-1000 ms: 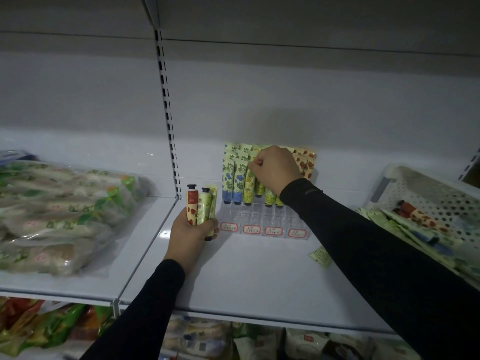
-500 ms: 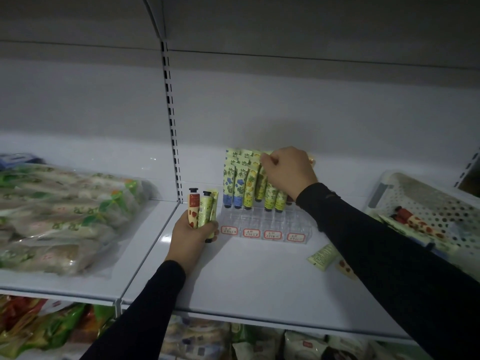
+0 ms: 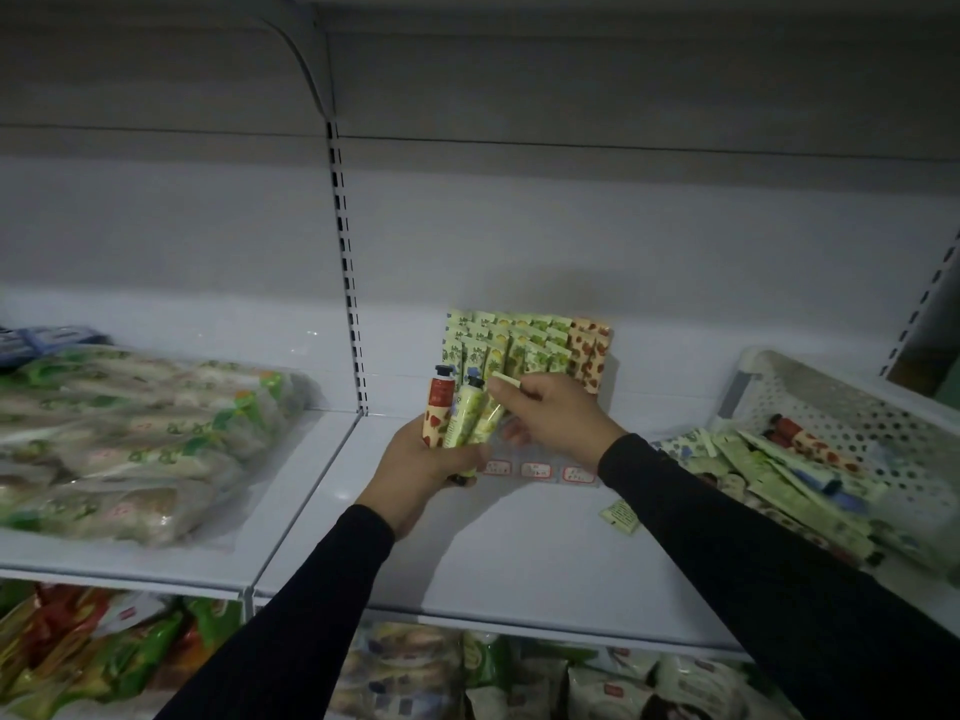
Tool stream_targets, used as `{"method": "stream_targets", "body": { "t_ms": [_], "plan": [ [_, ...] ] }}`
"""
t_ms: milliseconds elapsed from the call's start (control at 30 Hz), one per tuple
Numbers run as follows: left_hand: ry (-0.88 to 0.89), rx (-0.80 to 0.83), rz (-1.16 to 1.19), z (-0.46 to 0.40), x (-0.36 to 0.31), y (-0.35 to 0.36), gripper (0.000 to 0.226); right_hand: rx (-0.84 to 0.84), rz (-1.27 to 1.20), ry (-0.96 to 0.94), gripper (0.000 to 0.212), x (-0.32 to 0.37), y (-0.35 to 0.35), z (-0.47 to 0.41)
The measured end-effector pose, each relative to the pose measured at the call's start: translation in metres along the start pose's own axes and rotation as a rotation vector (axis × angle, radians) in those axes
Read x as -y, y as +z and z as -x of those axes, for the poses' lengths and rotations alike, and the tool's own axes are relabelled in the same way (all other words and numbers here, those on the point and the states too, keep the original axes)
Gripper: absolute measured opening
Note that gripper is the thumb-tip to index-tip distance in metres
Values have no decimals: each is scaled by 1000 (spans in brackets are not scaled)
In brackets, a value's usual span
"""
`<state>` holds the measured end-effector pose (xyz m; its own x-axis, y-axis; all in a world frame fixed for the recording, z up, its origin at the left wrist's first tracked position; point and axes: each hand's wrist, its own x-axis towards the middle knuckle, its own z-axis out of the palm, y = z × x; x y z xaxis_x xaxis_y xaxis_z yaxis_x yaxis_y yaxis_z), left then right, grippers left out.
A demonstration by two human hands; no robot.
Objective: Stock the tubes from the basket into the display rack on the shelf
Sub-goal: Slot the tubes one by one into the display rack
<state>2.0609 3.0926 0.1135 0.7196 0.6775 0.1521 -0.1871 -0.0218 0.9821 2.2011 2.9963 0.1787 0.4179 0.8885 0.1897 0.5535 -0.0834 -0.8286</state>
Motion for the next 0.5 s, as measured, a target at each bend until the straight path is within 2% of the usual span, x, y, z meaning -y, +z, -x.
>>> {"method": "stream_targets", "body": {
  "t_ms": [200,267,333,400,500],
  "plan": [
    [0,-59,12,2,6,1,34,43,-208,158,27,-4,-9,0],
    [2,-80,22,1,7,0,33,47,-193,168,31,-5,-11,-1],
    [10,-132,20,0,10,-5,20,8,-167,136,36,-5,-16,-3],
    [19,-223,-14,-2,14,-13,10,-54,-124,91,26,-4,-22,-5],
    [32,-338,-55,-3,22,-30,12,-167,-49,47,17,0,-32,-11]
  ]
}}
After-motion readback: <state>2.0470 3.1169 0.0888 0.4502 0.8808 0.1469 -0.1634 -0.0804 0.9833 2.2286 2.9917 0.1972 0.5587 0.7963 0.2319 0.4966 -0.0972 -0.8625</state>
